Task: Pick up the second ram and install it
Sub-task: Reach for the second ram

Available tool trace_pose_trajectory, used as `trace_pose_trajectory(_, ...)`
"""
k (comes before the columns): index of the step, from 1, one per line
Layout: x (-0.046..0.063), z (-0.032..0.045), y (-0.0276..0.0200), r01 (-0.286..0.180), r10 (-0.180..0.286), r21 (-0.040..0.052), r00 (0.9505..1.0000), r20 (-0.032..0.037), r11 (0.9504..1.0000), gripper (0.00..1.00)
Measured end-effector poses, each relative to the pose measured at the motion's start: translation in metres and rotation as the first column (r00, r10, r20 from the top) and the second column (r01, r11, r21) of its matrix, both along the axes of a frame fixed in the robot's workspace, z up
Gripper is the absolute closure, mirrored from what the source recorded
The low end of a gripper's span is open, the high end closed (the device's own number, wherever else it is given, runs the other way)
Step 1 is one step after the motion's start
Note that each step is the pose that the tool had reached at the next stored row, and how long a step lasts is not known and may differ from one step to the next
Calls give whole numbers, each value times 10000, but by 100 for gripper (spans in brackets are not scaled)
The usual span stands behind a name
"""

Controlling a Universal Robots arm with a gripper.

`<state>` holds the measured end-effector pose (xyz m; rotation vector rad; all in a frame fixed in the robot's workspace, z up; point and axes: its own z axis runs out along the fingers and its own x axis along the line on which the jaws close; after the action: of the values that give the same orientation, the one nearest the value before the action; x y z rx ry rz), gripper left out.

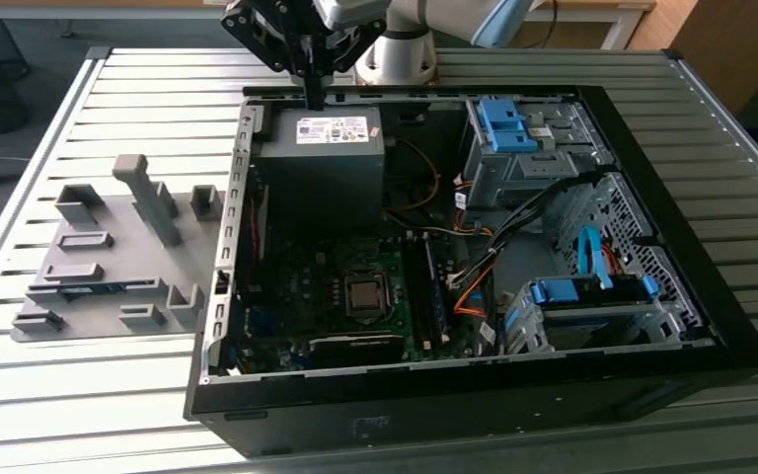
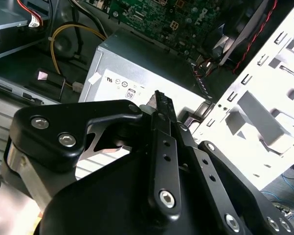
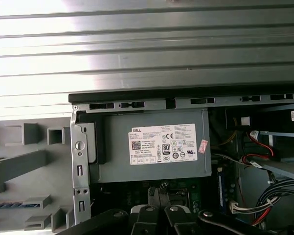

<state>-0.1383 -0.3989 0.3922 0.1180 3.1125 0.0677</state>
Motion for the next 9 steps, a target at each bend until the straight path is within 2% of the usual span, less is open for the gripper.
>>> trace_pose_trajectory(9,-32,-3,0,0,0,-1,10000,0,10000,89)
